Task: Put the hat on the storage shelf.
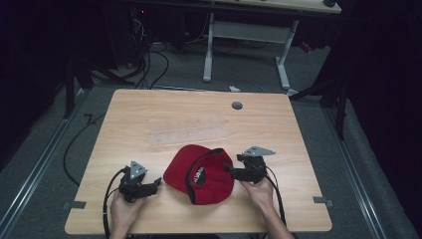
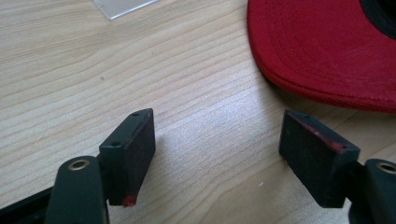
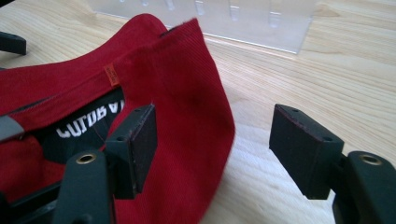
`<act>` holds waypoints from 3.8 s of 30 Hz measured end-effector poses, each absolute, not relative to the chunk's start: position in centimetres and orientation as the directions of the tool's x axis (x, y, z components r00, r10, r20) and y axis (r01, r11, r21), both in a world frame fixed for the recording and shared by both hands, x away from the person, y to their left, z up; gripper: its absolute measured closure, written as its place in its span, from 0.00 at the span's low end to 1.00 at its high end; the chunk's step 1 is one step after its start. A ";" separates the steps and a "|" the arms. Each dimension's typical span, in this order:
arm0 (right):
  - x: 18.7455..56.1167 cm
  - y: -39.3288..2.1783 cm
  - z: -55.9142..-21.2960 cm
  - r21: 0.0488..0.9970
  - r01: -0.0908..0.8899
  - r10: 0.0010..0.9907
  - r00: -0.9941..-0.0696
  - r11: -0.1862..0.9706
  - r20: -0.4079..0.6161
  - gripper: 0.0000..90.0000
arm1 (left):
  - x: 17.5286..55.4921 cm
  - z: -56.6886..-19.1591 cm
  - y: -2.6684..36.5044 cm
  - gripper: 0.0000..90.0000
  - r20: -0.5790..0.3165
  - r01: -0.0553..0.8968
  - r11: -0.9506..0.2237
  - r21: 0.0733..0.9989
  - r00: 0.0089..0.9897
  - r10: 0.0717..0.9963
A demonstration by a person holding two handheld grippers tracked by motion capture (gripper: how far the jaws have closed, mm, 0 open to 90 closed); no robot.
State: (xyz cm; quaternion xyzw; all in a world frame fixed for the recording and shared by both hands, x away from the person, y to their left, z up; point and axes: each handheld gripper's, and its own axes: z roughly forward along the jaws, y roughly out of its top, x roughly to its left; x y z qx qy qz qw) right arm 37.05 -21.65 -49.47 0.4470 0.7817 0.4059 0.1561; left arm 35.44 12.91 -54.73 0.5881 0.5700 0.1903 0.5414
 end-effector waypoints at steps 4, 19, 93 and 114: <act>37.8 -20.7 -49.8 0.753 0.588 0.818 -0.563 0.294 0.121 0.38 | 35.4 -54.7 12.9 0.30 -0.394 0.464 0.237 0.853 0.277 0.876; 39.9 -18.6 -49.7 0.739 0.588 0.769 -0.621 0.328 0.153 0.34 | 35.4 -54.7 12.9 0.30 -0.394 0.464 0.237 0.854 0.277 0.876; 36.6 -21.5 -42.1 0.848 0.490 0.633 -0.726 0.201 0.269 0.95 | 34.7 -53.4 9.9 0.29 -0.472 0.498 0.256 0.829 0.375 0.798; 37.3 -21.9 -43.3 0.813 0.559 0.661 -0.674 0.165 0.329 0.94 | 33.2 -51.6 5.3 0.24 -0.362 0.380 0.174 0.908 0.504 0.784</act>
